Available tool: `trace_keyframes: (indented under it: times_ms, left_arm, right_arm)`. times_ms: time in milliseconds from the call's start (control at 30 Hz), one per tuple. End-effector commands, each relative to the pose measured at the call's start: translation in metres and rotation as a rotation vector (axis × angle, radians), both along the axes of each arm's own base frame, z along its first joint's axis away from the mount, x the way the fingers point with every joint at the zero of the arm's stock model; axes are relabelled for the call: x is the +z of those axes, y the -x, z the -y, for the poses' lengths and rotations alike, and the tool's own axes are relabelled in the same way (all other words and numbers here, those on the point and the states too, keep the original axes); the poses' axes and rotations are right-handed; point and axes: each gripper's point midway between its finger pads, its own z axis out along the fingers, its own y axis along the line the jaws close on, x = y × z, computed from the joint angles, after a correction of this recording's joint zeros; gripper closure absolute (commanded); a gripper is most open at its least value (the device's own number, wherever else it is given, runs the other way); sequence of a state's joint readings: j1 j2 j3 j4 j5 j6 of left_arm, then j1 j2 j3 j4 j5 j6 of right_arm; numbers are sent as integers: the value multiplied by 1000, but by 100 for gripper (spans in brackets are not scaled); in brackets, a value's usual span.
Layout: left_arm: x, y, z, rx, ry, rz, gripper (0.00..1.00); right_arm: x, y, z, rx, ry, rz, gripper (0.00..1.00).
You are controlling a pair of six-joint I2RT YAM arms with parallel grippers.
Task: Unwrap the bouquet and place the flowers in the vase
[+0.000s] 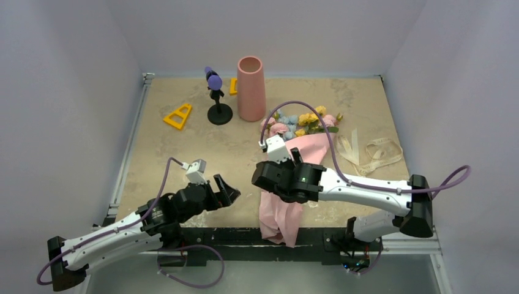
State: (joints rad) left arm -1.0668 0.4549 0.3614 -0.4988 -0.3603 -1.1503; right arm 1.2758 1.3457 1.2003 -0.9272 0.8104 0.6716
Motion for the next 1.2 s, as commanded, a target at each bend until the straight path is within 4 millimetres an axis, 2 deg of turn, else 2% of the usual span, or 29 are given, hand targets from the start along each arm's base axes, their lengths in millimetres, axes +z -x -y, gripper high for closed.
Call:
trace_keyframes:
  times_ms: [0,167,333,533,700,833,1033,1167]
  left_arm:
    - [-4,2,2,7,28,-20,3]
    - [-10,2,4,7,40,-27,4]
    - [-16,4,4,2,29,-47,4]
    - [-19,6,4,-2,27,-54,4]
    - [-19,6,5,-4,28,-57,4]
    - [-19,6,8,-9,34,-60,5]
    - [-22,6,12,-20,24,-68,5]
    - [-23,6,14,-27,22,-72,5]
  right_arm:
    - [9,-3,-2,-54,21,29,19]
    - [2,-4,-2,-89,158,24,18]
    - [-13,-3,7,-127,274,13,18]
    - [-23,0,15,-138,309,-4,20]
    - [-20,1,25,-155,318,6,26]
    - [-12,3,40,-190,295,31,36]
    - [-2,10,70,-256,221,50,65]
    - [1,17,87,-305,141,52,72]
